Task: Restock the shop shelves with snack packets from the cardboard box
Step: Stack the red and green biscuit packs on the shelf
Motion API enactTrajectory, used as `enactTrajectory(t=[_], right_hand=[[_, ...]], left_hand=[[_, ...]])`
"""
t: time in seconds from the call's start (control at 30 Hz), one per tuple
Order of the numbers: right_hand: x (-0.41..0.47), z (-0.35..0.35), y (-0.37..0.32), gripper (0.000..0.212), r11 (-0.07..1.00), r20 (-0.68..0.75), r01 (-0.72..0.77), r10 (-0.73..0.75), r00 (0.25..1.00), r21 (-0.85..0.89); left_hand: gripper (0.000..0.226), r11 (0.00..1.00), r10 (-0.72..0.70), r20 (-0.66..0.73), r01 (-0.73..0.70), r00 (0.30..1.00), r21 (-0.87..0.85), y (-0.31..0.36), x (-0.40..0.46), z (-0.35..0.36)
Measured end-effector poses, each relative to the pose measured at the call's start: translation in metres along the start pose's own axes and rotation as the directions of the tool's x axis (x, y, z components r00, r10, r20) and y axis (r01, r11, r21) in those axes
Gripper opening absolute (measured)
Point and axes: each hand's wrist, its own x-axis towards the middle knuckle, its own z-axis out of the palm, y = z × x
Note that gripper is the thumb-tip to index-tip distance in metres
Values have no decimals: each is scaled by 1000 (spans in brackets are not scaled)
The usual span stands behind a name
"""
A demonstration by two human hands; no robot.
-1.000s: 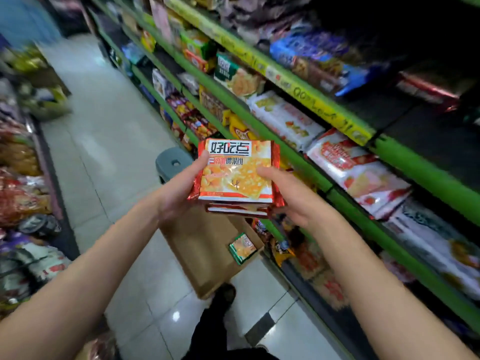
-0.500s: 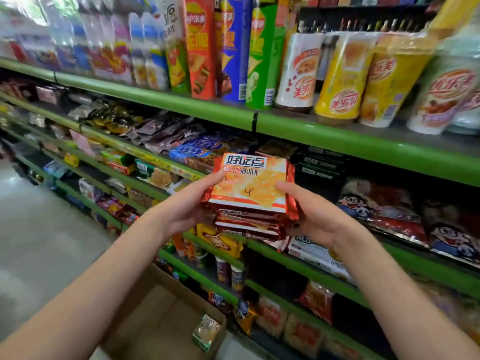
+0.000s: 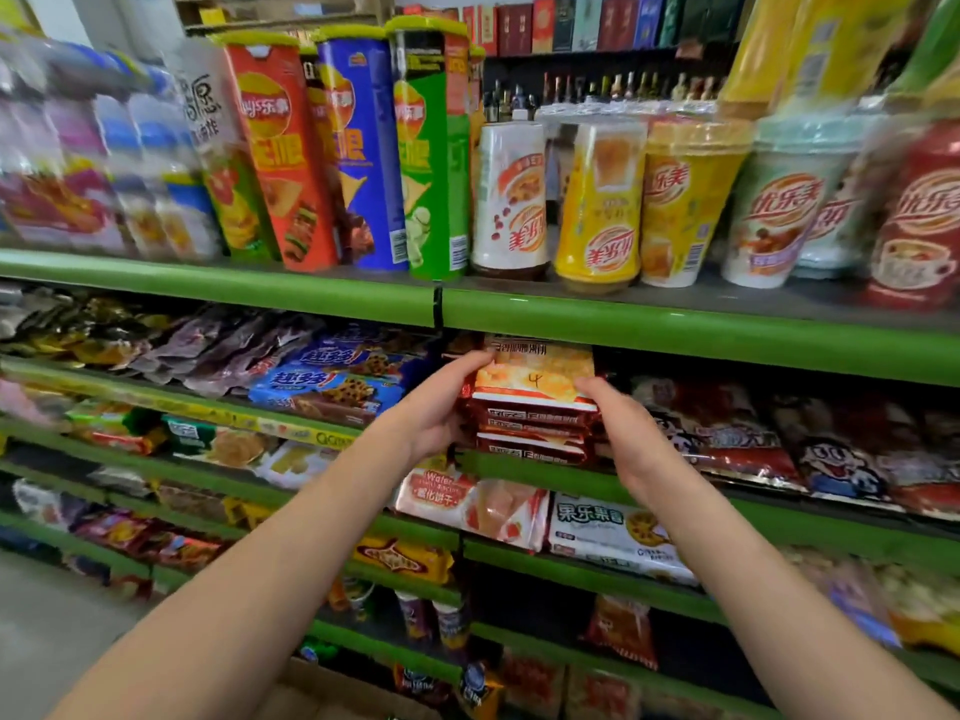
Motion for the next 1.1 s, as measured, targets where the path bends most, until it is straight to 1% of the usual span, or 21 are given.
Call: enactTrajectory(t=[0.07,0.1,0.17,0.23,0.3,0.37,0.43,0.53,0.57,0.67,0.73,0.8,0.83,0.9,1.0,1.1], right_hand=[[11,3,4,50,999,-89,-31,32,996,12],[15,5,6,46,998,-110,-52,55,992,29],[24,7,6,47,994,-118,-86,92,989,63],[31,10,1,55,993,-156,-93,102,982,68],[36,11,-1,63,992,-187,-98,111,976,78],[38,13,-1,61,989,-188,-97,118,975,115],[36,14,0,58,991,-202,-86,107,974,107],[37,12,0,75,993,-237,-75,95,967,91],[37,11,1,76,994,-253,-80,97,963,79],[33,9,0,66,995,-301,-95,90,949,-4],[30,8,-1,71,992,-361,-96,61,931,-80],[25,6,-2,79,981,-407,-103,28,913,-164],[23,5,-2,81,974,-415,-102,10,910,-201],[19,3,-2,80,964,-413,-66,-48,910,-258],[11,7,-5,71,946,-406,34,-171,898,-323],[2,11,-7,74,918,-371,84,-239,897,-388]], left_hand=[[34,999,-2,-29,3,1000,35,0,17,2],[36,998,5,-41,-3,999,57,-1,24,3],[42,997,19,-34,-17,999,69,1,37,5],[44,998,37,-11,-36,999,60,4,46,5],[37,998,64,23,-65,998,26,4,54,5],[32,997,76,39,-75,996,-31,0,59,7],[30,995,71,33,-69,997,-68,-2,62,10],[29,994,66,47,-62,997,-95,-3,66,14],[29,993,66,50,-61,997,-100,-3,66,16],[29,996,62,66,-57,996,-72,-6,68,22],[30,998,53,75,-50,996,-38,-5,67,24],[38,998,50,73,-52,996,27,-1,65,23],[45,996,57,73,-62,996,65,0,65,23],[57,989,90,60,-96,994,110,0,65,24],[47,977,173,18,-174,985,127,0,56,31],[43,960,224,-40,-214,974,181,1,44,28]])
